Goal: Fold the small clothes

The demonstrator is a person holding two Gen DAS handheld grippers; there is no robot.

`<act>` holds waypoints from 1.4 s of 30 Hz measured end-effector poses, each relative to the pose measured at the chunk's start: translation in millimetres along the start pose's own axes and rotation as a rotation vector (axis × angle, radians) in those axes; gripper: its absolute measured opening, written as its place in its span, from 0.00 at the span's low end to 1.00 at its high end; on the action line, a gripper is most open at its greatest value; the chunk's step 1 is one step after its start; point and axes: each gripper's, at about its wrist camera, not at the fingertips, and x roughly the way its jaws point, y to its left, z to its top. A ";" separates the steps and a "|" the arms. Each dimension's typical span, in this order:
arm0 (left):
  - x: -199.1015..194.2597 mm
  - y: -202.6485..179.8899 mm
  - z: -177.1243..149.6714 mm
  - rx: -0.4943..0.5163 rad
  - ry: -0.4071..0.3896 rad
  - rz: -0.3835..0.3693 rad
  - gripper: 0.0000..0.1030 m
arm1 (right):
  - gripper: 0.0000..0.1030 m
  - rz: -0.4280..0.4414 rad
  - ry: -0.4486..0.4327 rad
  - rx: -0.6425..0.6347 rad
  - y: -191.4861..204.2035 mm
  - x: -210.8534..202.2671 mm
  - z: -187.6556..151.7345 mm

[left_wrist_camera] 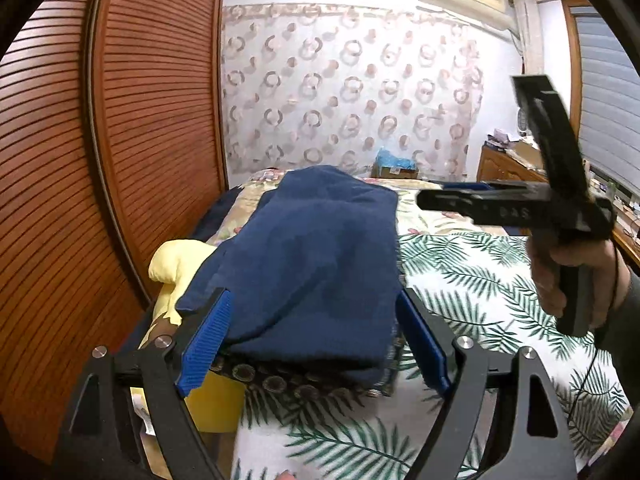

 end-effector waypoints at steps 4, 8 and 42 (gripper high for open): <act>-11.5 -19.2 -1.7 0.021 -0.010 -0.038 0.81 | 0.64 -0.029 -0.023 0.013 7.7 -43.0 -22.2; -21.7 -42.5 -4.4 0.043 -0.016 -0.071 0.81 | 0.67 -0.078 -0.054 0.032 16.4 -94.1 -49.6; -86.7 -156.5 1.4 0.096 -0.115 -0.166 0.81 | 0.80 -0.536 -0.225 0.244 75.8 -345.7 -155.7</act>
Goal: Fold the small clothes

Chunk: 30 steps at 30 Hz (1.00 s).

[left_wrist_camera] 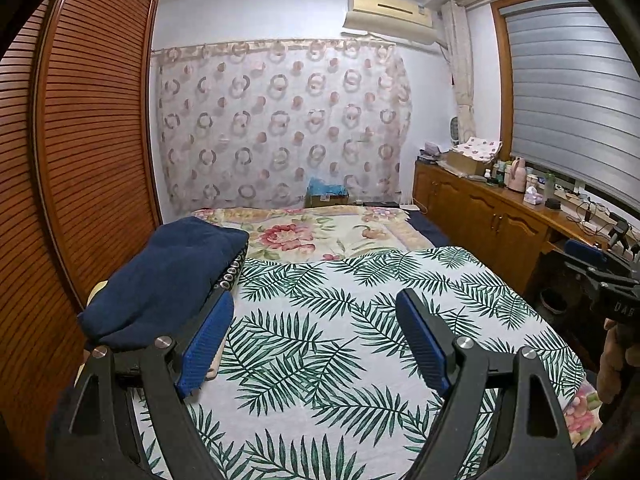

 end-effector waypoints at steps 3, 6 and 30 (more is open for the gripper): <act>0.7 0.5 -0.5 -0.004 0.001 0.000 0.81 | 0.80 0.001 0.002 0.005 1.0 14.7 -1.1; 0.1 0.5 -1.6 -0.008 -0.001 0.004 0.81 | 0.80 0.000 0.001 0.005 -2.5 18.9 -2.5; -1.1 -2.7 -0.7 -0.005 -0.008 0.007 0.81 | 0.80 0.006 -0.004 -0.006 -9.2 27.4 -5.1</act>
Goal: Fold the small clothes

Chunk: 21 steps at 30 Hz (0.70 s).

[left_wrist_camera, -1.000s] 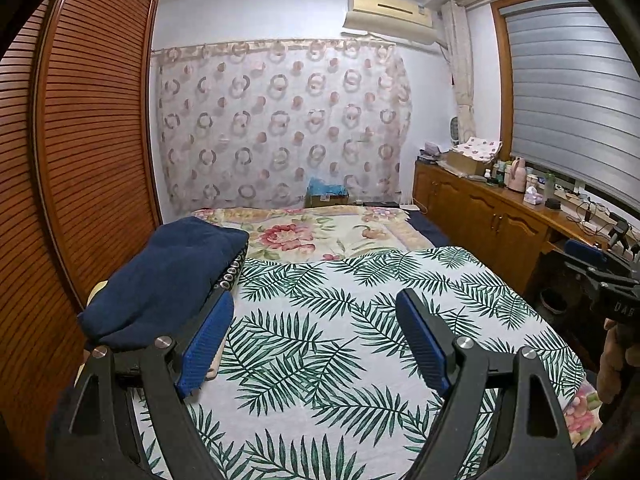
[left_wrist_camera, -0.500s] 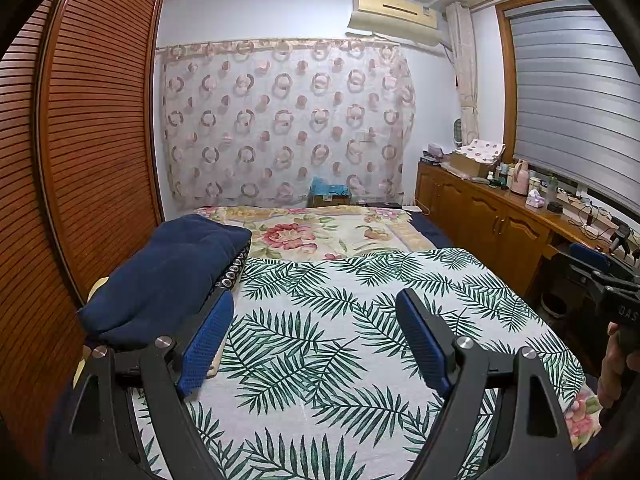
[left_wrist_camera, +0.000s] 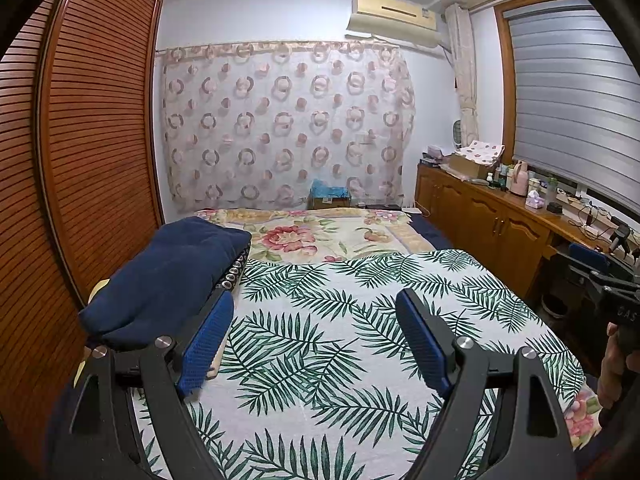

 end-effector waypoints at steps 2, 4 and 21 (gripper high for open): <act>0.0 -0.1 0.0 0.000 0.000 0.000 0.81 | 0.80 -0.001 0.000 0.000 -1.3 0.0 -0.1; 0.0 -0.1 0.1 -0.001 -0.001 0.000 0.81 | 0.80 0.000 0.001 0.001 -2.8 0.3 0.8; -1.7 0.4 -0.1 -0.003 -0.002 -0.001 0.81 | 0.80 -0.002 -0.004 -0.001 -3.3 -1.3 0.1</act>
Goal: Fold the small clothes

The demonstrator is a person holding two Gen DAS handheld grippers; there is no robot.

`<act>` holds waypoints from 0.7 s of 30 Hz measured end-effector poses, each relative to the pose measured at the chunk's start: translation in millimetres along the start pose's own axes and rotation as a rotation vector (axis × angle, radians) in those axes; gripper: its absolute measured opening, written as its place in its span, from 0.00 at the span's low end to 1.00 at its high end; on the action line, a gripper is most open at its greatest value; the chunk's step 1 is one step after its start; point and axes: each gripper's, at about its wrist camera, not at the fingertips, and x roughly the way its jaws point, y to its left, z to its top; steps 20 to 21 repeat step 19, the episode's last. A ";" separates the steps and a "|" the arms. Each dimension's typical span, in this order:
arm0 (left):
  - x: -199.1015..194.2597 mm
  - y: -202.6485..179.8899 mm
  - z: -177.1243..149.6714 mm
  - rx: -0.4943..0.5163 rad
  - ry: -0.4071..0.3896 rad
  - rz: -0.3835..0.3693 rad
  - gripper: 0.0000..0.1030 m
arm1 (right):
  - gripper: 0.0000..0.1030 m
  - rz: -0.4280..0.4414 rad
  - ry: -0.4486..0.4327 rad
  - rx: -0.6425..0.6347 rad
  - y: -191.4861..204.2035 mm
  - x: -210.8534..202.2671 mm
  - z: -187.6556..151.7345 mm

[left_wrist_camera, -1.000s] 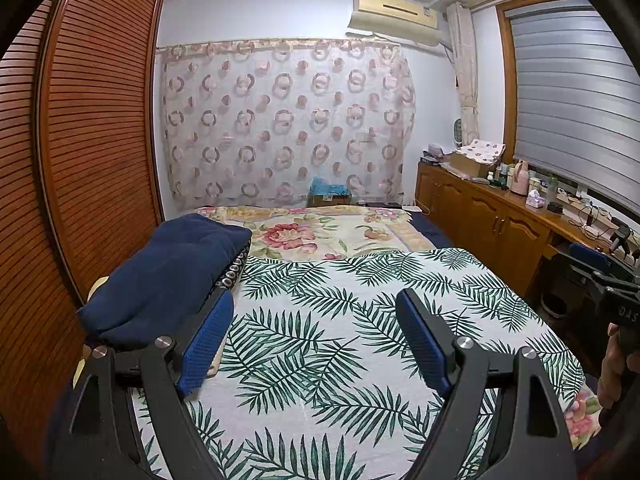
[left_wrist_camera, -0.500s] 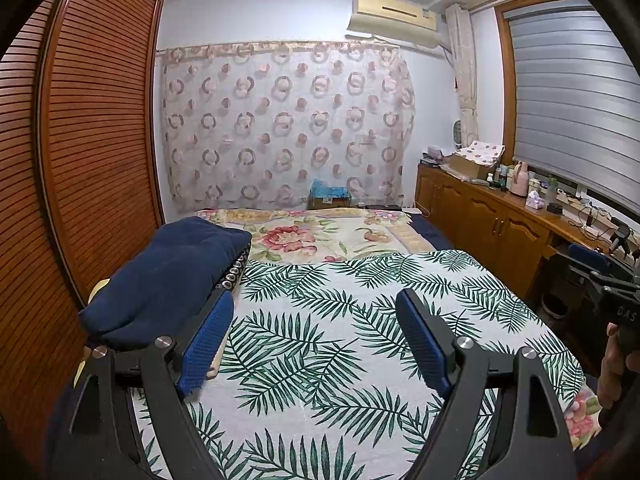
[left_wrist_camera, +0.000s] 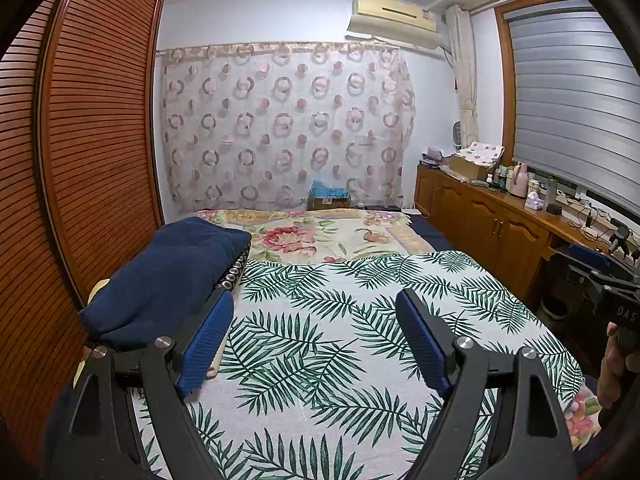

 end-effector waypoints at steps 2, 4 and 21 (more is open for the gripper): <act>0.1 -0.1 0.0 0.001 0.000 0.000 0.81 | 0.80 0.000 0.000 -0.001 -0.5 0.0 -0.2; 0.1 0.3 -0.1 0.001 0.001 0.000 0.81 | 0.80 0.000 0.000 0.000 -0.5 0.3 0.8; -1.6 -1.0 0.9 0.001 0.000 0.001 0.81 | 0.80 0.002 0.000 0.000 -1.5 0.2 0.2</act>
